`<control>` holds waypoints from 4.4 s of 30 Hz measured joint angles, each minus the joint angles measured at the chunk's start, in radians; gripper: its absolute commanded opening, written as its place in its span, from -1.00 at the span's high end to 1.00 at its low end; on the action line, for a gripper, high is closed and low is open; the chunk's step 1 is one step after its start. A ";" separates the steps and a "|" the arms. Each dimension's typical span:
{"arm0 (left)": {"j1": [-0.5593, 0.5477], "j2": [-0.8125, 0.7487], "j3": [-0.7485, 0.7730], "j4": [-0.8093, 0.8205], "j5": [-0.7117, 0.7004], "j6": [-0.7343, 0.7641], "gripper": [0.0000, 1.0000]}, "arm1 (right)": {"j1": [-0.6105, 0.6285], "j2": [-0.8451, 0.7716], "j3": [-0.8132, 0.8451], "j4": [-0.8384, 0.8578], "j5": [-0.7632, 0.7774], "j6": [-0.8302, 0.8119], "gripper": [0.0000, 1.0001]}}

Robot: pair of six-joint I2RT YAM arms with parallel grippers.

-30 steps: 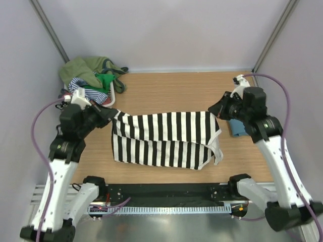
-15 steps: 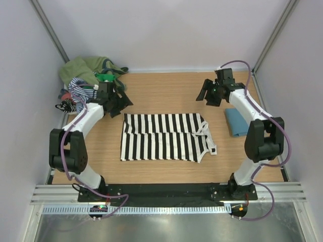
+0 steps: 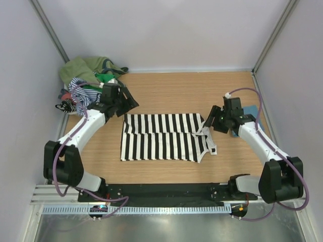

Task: Fold and stack the tank tops

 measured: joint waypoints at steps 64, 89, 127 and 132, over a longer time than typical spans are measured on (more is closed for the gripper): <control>0.047 0.283 -0.151 0.192 0.046 -0.002 0.50 | -0.351 -0.187 -0.312 0.264 -0.018 0.091 0.17; -0.039 0.229 -0.169 0.192 0.011 0.008 0.50 | 0.041 0.174 -0.193 0.311 -0.043 0.055 0.41; -0.039 0.405 -0.013 0.145 0.012 0.036 0.63 | 0.048 0.450 0.378 -0.043 0.799 -0.003 -0.08; -0.039 0.405 -0.013 0.144 0.012 0.039 0.63 | 0.048 0.397 0.291 0.034 0.634 -0.002 -0.04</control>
